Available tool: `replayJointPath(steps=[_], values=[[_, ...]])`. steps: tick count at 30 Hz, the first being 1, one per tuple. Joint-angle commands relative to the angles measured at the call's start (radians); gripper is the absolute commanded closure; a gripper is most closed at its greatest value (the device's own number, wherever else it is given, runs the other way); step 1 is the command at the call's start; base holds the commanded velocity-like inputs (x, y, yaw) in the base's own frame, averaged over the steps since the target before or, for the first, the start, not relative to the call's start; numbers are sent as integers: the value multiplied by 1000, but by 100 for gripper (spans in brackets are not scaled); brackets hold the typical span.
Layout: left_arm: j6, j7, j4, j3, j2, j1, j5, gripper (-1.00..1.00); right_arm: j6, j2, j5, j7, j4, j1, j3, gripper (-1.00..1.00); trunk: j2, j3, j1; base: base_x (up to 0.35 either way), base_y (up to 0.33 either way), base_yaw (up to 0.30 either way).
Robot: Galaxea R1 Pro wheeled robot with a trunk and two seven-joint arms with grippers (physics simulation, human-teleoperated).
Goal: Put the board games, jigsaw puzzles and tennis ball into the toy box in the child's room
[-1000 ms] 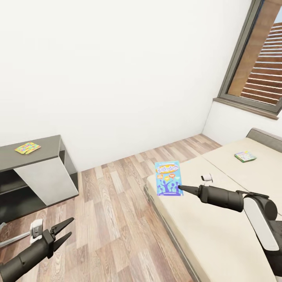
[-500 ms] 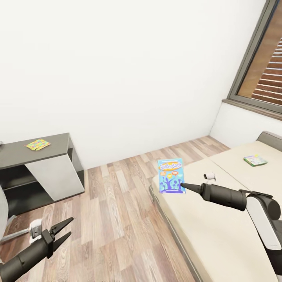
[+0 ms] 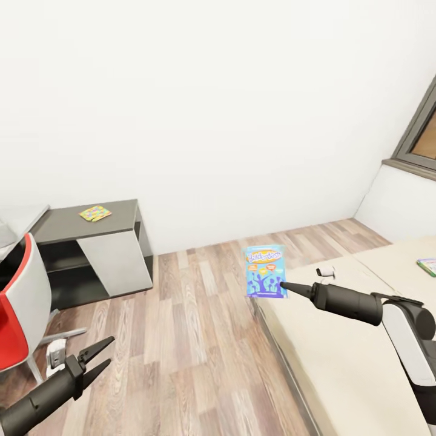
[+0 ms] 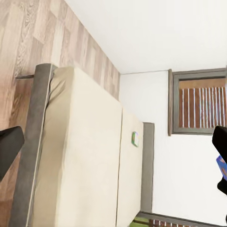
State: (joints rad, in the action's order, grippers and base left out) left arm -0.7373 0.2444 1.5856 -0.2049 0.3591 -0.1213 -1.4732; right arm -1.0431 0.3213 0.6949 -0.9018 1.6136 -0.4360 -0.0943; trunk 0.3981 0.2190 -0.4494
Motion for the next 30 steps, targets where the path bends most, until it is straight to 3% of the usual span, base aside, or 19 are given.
replayJointPath(steps=[1, 6, 9, 10, 15, 16, 20, 30], values=[[-3, 1, 0, -1, 0, 1, 0, -100, -4, 0, 0, -6, 0, -1, 0, 100, 2, 2, -1, 0, 0, 297], [9, 1, 0, 3, -2, 22, 23, -100, -4, -3, 0, -6, 0, -3, 5, 100, 2, 2, -1, 0, 0, 298], [25, 1, 0, 9, -12, 63, 75, -100, -4, -7, -1, -6, -1, -11, 22, 100, 2, 2, -1, 0, 0, 299], [25, 1, 0, 9, -12, 63, 75, -100, -4, -7, -1, -6, -1, -11, 22, 100, 2, 2, -1, 0, 0, 299], [38, 1, 0, 27, -61, 122, 167, -100, -4, -9, -1, -5, -1, -22, 62, 100, 2, 2, -1, 0, 0, 300], [38, 1, 0, 27, -61, 122, 167, -100, -4, -9, -1, -5, -1, -22, 62, 100, 2, 2, -1, 0, 0, 300], [41, 2, 0, 40, -100, 151, 239, -100, -4, -11, -1, -5, -2, -27, 76, 100, 2, 2, -1, 0, 0, 300], [40, 17, 1, 64, -135, 167, 286, -100, -4, -10, -2, -5, -3, -30, 84, 100, 2, 2, -1, 0, 0, 300]])
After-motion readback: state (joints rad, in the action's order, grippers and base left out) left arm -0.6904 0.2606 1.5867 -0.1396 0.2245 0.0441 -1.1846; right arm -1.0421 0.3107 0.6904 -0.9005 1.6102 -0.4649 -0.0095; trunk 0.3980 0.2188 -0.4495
